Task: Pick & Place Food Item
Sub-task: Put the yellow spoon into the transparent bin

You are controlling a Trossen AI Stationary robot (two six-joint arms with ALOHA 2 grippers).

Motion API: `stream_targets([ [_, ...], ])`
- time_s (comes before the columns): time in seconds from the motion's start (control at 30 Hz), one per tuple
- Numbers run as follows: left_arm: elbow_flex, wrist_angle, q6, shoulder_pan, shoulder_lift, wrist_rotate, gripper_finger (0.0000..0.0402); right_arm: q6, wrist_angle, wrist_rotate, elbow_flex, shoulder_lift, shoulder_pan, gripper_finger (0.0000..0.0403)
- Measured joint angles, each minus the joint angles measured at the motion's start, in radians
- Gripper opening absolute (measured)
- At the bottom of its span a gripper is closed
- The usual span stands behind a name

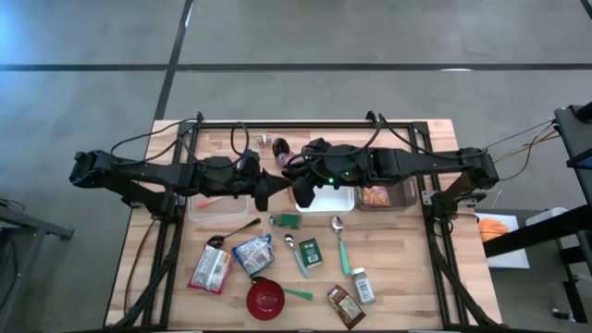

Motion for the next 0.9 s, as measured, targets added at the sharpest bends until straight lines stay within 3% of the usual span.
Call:
stream_targets([
  [0.2,0.0,0.0,-0.005,0.001,-0.005,-0.005,0.0015,0.0,0.001,0.0,0.0,0.0,0.002,0.02],
  [0.37,0.0,-0.023,-0.012,0.001,-0.025,-0.005,0.0015,0.001,0.001,0.005,0.0,0.0,0.001,0.0242],
  [0.57,0.0,-0.082,-0.034,0.005,-0.056,-0.005,0.0015,0.003,0.002,0.008,0.0,0.0,0.001,0.0266],
  [0.9,0.0,-0.317,-0.076,0.009,-0.165,-0.048,0.0015,0.003,-0.02,0.009,0.0,-0.004,0.001,0.0268],
])
